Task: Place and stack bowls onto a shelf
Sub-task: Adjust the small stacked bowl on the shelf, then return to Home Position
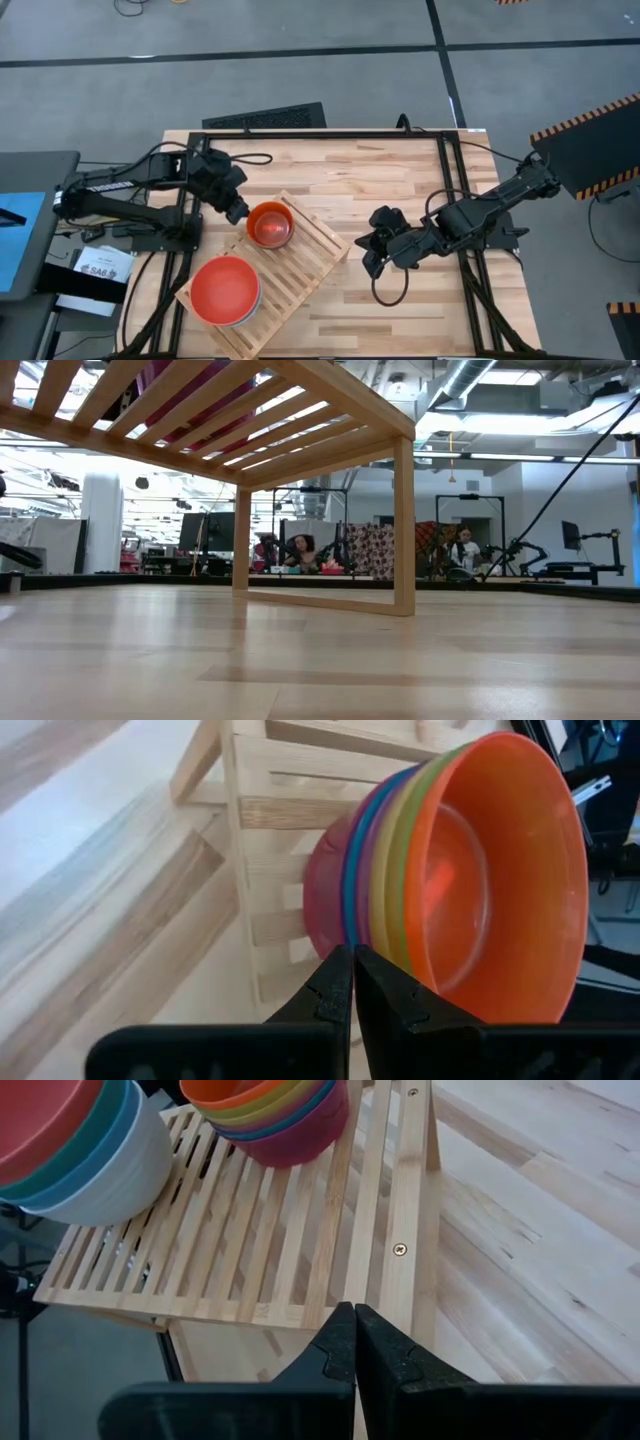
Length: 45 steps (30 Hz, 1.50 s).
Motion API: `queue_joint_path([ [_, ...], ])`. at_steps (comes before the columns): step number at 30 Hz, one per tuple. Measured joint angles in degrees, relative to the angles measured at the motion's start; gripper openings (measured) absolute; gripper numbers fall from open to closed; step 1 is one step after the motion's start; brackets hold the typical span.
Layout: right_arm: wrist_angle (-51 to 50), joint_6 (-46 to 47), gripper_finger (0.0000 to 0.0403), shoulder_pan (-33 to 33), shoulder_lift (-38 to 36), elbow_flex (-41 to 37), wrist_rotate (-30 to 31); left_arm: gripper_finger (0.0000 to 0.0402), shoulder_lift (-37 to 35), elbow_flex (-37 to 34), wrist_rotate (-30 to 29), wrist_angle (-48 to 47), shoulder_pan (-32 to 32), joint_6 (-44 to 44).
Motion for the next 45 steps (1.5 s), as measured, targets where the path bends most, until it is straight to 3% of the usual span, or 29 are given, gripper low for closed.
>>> queue_joint_path([
  [20,0.22,-1.86,0.0022,-0.61,0.00,0.00,0.15,0.0000,7.09,0.02,0.36,10.12,-8.77,-3.95],
  [27,0.01,-2.11,0.0022,-0.61,-0.02,0.00,0.15,0.0000,6.91,0.24,0.72,11.90,-8.48,-3.22],
  [32,-0.20,-3.81,0.0022,-0.61,-1.05,0.01,0.15,0.0000,0.53,3.38,-6.07,13.15,-5.97,4.04],
  [37,0.33,-3.98,0.0022,-1.48,-1.72,0.00,-0.12,0.0000,-6.70,2.51,-16.31,19.37,-8.28,14.84],
  [40,0.83,-3.96,0.0022,-1.99,-1.73,0.00,-0.56,0.0000,-10.72,-2.82,-22.46,29.65,-12.95,18.17],
  [45,2.59,-3.44,0.0022,-2.88,-1.62,0.00,-1.88,0.0000,-18.15,-19.48,-27.15,50.16,-22.51,23.08],
])
